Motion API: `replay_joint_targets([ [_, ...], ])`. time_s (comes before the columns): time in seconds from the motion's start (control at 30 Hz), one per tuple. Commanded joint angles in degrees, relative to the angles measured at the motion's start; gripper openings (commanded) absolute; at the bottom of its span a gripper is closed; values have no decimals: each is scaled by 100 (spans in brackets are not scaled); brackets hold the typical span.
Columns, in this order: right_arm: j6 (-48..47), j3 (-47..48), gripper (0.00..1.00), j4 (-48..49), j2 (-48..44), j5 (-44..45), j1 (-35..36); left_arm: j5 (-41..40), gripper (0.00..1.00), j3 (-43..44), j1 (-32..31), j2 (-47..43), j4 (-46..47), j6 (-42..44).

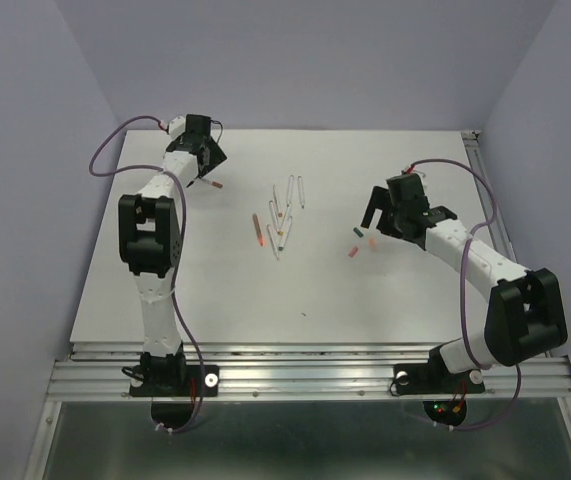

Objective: Open the pen caps

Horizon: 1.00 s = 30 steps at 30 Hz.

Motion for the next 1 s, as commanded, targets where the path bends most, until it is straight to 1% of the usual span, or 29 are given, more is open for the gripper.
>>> replay_joint_targets([
  [0.0,-97,-144,100,-39,-79,414,-20,-452,94,1351,161,865,-1053,-171],
  [0.03,-105,-144,100,-40,-78,415,-20,-523,94,1618,161,868,-1258,-172],
  [0.07,-106,-153,100,-66,-70,467,-20,-584,94,1855,187,1156,-1425,-242],
  [0.1,-106,-171,100,-75,-70,485,-20,-655,94,2171,205,1254,-1540,-260],
  [0.2,-106,-215,100,-40,-70,538,-20,-568,93,2332,275,1465,-1603,-321],
  [0.27,-114,-206,100,-40,-44,546,-20,-568,88,2341,293,1527,-1524,-339],
  [0.33,-123,-206,100,-48,-35,538,-20,-559,87,2385,346,1694,-1427,-269],
  [0.37,-123,-215,100,-48,-26,555,-20,-533,82,2420,363,1756,-1418,-260],
  [0.43,-123,-232,100,-57,-43,573,-20,-357,77,2552,442,1966,-1488,-225],
  [0.47,-123,-241,100,-49,-52,599,-29,-322,72,2596,451,2089,-1514,-216],
  [0.53,-158,-276,100,-14,-87,669,-20,-304,66,2684,460,2186,-1576,-164],
  [0.57,-167,-294,100,4,-113,739,-20,-295,59,2701,460,2248,-1576,-137],
  [0.6,-167,-294,100,4,-122,783,-20,-295,55,2693,460,2266,-1576,-111],
  [0.63,-167,-294,100,-4,-140,827,-20,-286,46,2684,469,2292,-1585,-50],
  [0.77,-176,-303,100,13,-184,845,-20,-251,31,2544,460,2336,-1602,48],
  [0.83,-211,-320,100,31,-193,837,-20,-207,5,2394,460,2301,-1594,109],
  [0.87,-228,-329,100,39,-201,837,-20,-164,0,2333,460,2275,-1594,127],
  [0.97,-343,-355,100,66,-271,758,-20,-75,0,1929,460,2021,-1454,180],
])
